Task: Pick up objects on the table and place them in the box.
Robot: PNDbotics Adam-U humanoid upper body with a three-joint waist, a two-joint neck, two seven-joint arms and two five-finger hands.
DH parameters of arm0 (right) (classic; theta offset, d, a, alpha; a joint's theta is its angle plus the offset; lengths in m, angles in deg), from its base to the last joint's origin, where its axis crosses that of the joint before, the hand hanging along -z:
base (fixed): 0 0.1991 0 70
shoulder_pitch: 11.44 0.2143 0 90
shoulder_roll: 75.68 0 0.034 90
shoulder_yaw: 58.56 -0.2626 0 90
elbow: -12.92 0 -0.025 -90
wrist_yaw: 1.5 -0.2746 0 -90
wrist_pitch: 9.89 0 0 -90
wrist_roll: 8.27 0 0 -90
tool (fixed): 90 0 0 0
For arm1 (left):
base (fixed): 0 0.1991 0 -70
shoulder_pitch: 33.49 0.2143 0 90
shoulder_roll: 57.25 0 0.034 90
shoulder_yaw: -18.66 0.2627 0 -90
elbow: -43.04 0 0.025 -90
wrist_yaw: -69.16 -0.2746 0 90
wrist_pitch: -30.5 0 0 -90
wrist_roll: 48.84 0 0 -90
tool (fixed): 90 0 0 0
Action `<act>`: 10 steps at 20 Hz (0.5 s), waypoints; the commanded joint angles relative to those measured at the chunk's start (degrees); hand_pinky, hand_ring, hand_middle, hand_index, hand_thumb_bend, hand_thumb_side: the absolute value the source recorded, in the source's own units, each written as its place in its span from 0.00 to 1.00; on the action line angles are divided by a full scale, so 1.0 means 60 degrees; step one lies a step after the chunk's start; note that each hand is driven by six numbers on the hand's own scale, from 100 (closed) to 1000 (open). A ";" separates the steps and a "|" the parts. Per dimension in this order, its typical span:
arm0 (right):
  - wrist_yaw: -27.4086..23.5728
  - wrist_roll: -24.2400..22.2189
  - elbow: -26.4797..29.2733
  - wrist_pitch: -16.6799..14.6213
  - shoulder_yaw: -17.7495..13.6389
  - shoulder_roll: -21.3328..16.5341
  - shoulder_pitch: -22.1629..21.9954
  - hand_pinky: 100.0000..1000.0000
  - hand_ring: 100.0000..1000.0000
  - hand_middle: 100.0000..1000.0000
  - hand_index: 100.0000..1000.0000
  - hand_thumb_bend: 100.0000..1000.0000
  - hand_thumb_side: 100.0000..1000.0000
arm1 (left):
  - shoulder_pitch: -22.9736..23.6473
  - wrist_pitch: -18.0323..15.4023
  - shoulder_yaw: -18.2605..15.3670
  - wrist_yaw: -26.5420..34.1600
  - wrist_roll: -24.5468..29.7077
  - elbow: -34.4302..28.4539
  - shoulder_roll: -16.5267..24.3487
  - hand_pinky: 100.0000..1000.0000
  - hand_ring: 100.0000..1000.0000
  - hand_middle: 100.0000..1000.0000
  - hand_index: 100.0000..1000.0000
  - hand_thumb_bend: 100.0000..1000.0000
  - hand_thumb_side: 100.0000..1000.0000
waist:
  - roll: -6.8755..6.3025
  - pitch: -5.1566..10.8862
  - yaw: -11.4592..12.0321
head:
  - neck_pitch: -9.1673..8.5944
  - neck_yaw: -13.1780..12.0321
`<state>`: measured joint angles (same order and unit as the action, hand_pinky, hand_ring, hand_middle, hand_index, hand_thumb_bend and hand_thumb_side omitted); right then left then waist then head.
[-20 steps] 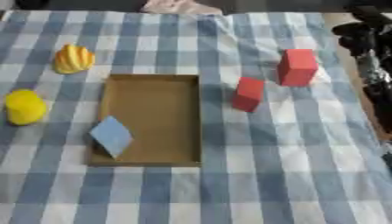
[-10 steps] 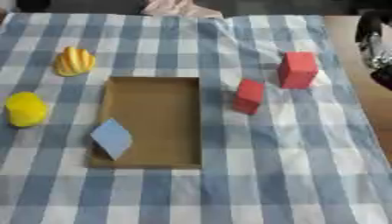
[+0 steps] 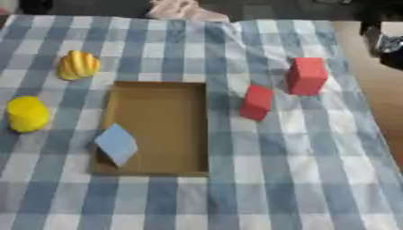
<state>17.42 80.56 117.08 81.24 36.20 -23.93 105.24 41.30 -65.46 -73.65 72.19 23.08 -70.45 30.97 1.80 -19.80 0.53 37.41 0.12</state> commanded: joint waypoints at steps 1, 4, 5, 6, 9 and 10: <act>0.0612 -0.0392 -0.0594 -0.0214 0.0288 -0.0531 0.0386 0.80 0.88 0.81 0.88 0.00 0.35 | -0.0085 -0.0007 0.0011 -0.0008 0.0069 -0.0184 0.0268 0.80 0.76 0.66 0.81 0.04 0.79 | 0.0026 0.0157 0.0020 | -0.0160 0.0048; 0.1087 -0.0722 -0.1164 -0.0478 0.0579 -0.0597 0.0626 0.79 0.89 0.82 0.89 0.00 0.37 | -0.0094 -0.0003 0.0031 -0.0024 0.0118 -0.0184 0.0300 0.80 0.76 0.66 0.81 0.04 0.79 | 0.0053 0.0142 0.0037 | -0.0181 0.0067; 0.1227 -0.0825 -0.1349 -0.0564 0.0656 -0.0601 0.0686 0.79 0.89 0.83 0.89 0.00 0.39 | -0.0092 0.0003 0.0032 -0.0023 0.0121 -0.0184 0.0308 0.80 0.76 0.66 0.81 0.04 0.79 | 0.0062 0.0135 0.0040 | -0.0189 0.0070; 0.1349 -0.0928 -0.1510 -0.0649 0.0721 -0.0599 0.0730 0.79 0.89 0.83 0.89 0.00 0.40 | -0.0092 0.0011 0.0033 -0.0017 0.0119 -0.0184 0.0312 0.80 0.76 0.66 0.81 0.04 0.79 | 0.0071 0.0129 0.0042 | -0.0195 0.0073; 0.1711 -0.1246 -0.1912 -0.0876 0.0897 -0.0610 0.0737 0.79 0.89 0.84 0.89 0.00 0.45 | -0.0108 0.0015 0.0042 -0.0005 0.0119 -0.0184 0.0315 0.80 0.76 0.66 0.81 0.04 0.79 | 0.0095 0.0113 0.0053 | -0.0227 0.0057; 0.1818 -0.1323 -0.2017 -0.0939 0.0950 -0.0604 0.0721 0.79 0.89 0.84 0.89 0.00 0.46 | -0.0115 0.0016 0.0044 -0.0002 0.0119 -0.0184 0.0315 0.80 0.76 0.66 0.81 0.04 0.79 | 0.0098 0.0109 0.0058 | -0.0244 0.0052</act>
<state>27.19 73.35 105.70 76.13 42.16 -25.03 108.84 41.27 -65.31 -73.31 72.19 23.68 -70.45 31.45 2.30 -20.10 0.84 36.71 0.40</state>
